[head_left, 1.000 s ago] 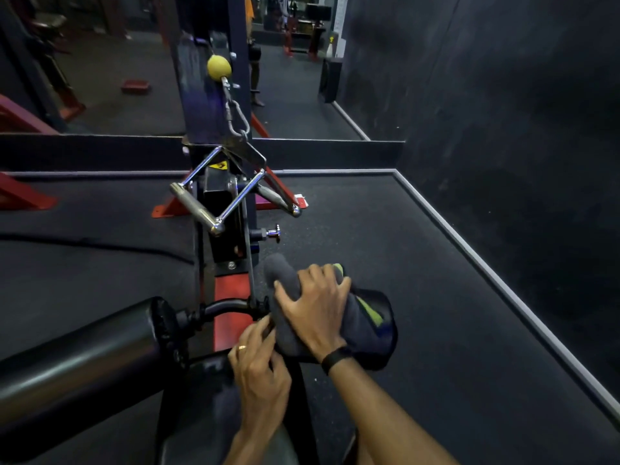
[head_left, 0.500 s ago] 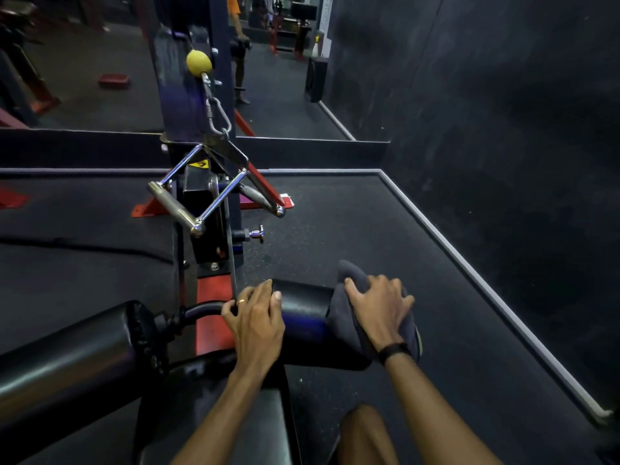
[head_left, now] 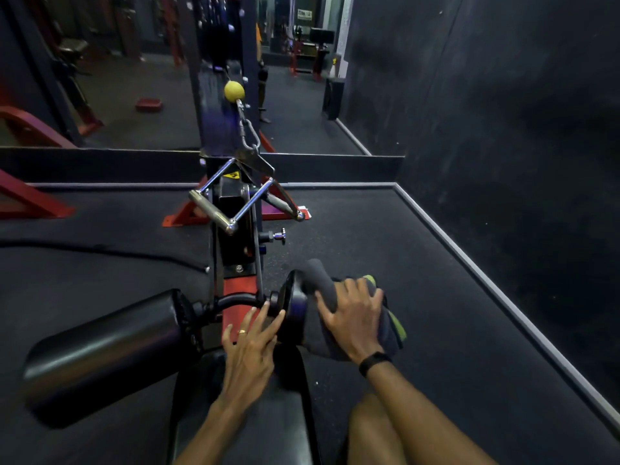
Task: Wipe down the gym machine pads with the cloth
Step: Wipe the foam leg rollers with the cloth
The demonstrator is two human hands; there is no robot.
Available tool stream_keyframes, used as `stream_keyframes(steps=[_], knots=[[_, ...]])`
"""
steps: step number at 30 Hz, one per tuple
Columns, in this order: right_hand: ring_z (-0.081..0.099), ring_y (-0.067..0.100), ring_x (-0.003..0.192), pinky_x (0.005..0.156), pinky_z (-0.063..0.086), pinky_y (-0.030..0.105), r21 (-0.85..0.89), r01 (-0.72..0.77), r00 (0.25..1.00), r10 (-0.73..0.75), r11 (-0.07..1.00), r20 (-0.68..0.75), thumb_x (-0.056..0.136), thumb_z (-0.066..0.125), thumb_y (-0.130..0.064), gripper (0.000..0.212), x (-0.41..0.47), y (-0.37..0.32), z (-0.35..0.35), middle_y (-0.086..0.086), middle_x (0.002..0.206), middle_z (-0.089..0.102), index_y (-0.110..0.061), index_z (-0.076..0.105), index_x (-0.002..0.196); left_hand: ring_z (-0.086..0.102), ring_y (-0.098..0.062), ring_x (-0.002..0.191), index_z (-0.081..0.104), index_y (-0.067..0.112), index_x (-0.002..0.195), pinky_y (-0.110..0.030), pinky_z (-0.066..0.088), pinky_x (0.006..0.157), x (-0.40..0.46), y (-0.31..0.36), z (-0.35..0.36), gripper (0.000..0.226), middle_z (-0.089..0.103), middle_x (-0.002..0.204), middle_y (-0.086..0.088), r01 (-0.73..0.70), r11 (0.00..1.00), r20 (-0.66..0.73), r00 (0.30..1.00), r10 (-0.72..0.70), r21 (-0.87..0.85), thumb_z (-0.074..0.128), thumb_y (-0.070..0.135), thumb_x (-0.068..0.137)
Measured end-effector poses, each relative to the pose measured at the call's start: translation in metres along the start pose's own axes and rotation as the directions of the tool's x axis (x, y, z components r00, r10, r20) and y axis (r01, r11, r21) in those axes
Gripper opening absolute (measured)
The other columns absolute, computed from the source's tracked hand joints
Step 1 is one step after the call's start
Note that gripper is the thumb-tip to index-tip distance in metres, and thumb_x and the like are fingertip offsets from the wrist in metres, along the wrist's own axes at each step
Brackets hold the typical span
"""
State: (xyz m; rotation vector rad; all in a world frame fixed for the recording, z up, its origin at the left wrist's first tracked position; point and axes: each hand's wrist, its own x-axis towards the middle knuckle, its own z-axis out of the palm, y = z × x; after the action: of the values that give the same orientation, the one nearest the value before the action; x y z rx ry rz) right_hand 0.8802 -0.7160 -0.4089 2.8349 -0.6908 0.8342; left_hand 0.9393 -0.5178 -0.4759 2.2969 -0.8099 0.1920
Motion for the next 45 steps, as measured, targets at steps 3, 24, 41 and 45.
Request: stream_keyframes(steps=[3,24,41,45], knots=[[0.056,0.030,0.086,0.077,0.036,0.045,-0.085,-0.137,0.989,0.141,0.987,0.051,0.089,0.040,-0.057,0.046,-0.004,0.051,-0.009,0.005,0.082,0.065,-0.020,0.063,0.076,0.046,-0.024,0.138,0.056,0.035,0.139,-0.045,0.024,0.103,-0.010,-0.009,-0.020,0.053,0.052,0.148,0.005,0.042,0.999,-0.003,0.999,-0.042,0.012,0.049,0.020,0.088],[0.055,0.026,0.086,0.083,0.041,0.048,0.281,-0.053,0.998,0.041,0.958,0.047,0.087,0.048,-0.060,0.044,-0.086,-0.093,-0.034,-0.002,0.078,0.062,-0.021,0.061,0.072,0.051,-0.024,0.133,0.059,0.013,0.138,-0.041,0.030,0.103,-0.098,-0.039,-0.087,0.060,0.060,0.140,-0.005,0.321,0.946,-0.007,0.947,-0.321,0.041,0.041,0.029,0.083],[0.045,0.038,0.126,0.092,0.034,0.063,0.043,-0.128,0.905,0.099,0.991,0.413,0.082,0.040,-0.078,0.074,-0.125,-0.136,0.098,0.007,0.139,0.053,-0.028,0.058,0.133,0.038,-0.039,0.140,0.028,0.010,0.157,-0.060,0.034,0.109,-0.159,-0.074,-0.007,0.068,0.018,0.163,-0.023,0.535,0.749,0.081,0.790,-0.607,0.391,0.020,0.049,0.101],[0.044,0.037,0.128,0.094,0.035,0.065,0.033,-0.140,0.891,0.111,0.990,0.439,0.083,0.040,-0.078,0.072,-0.103,-0.151,0.108,0.007,0.140,0.051,-0.031,0.056,0.135,0.025,-0.036,0.149,0.022,0.013,0.159,-0.063,0.024,0.115,-0.159,-0.075,-0.010,0.069,0.006,0.166,-0.021,0.543,0.745,0.094,0.781,-0.618,0.388,0.010,0.052,0.103]])
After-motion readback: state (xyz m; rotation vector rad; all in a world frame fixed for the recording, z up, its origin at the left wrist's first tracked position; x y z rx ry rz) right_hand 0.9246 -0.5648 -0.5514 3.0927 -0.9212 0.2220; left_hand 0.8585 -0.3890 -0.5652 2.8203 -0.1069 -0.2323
